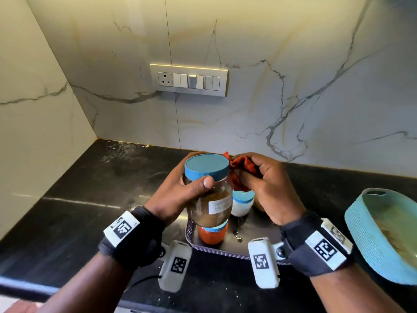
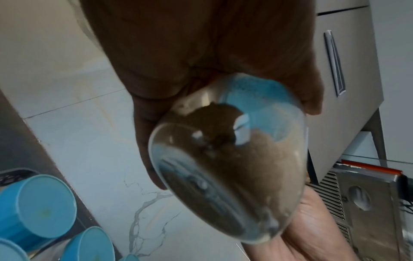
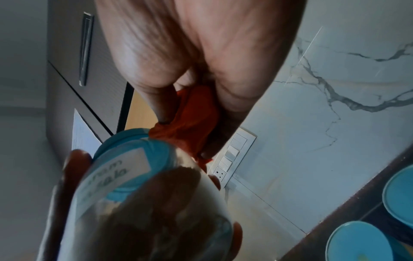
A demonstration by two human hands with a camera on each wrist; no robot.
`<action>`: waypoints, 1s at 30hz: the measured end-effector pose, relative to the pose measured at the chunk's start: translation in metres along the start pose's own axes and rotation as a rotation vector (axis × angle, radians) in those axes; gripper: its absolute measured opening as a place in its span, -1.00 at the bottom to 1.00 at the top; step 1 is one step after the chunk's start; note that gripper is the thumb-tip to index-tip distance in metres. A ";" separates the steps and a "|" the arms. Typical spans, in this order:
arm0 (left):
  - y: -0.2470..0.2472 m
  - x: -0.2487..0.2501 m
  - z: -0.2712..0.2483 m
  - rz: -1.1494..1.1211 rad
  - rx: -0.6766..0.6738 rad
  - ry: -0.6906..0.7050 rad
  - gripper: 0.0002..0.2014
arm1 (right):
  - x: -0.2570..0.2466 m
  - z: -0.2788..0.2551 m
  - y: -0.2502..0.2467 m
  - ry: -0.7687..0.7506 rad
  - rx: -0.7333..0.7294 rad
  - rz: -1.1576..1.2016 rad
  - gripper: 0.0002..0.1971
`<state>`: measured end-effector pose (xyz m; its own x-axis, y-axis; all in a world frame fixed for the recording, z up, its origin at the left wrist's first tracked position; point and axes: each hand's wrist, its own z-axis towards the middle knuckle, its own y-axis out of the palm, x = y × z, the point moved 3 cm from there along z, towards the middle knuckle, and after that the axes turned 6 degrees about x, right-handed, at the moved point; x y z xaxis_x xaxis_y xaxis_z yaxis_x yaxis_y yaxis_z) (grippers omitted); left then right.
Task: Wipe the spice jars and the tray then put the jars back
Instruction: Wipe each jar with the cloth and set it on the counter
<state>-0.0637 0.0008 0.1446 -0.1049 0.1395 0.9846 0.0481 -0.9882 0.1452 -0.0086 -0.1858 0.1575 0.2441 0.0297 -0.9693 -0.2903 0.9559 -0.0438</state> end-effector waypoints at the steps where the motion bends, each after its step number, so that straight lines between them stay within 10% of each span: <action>1: 0.001 0.000 0.000 -0.001 -0.001 -0.003 0.04 | 0.001 0.003 0.000 0.032 -0.006 0.012 -0.79; 8: 0.010 -0.001 0.012 -0.009 0.127 0.046 -0.02 | -0.002 0.002 0.001 -0.053 0.119 -0.001 -0.81; 13: 0.013 -0.007 0.019 -0.051 0.220 0.061 -0.27 | -0.018 -0.018 0.010 -0.463 0.203 -0.446 -0.80; 26: -0.034 -0.007 0.008 -0.127 0.385 -0.075 -0.39 | 0.018 -0.040 0.048 -0.805 -0.151 -0.784 -0.70; 30: -0.077 -0.005 -0.010 -0.031 0.408 -0.063 -0.07 | 0.038 -0.038 0.068 -0.713 -0.273 -0.709 -0.69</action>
<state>-0.0766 0.0751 0.1273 -0.0523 0.1845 0.9814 0.4370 -0.8794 0.1886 -0.0546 -0.1307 0.1082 0.9046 -0.2624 -0.3361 -0.0448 0.7253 -0.6869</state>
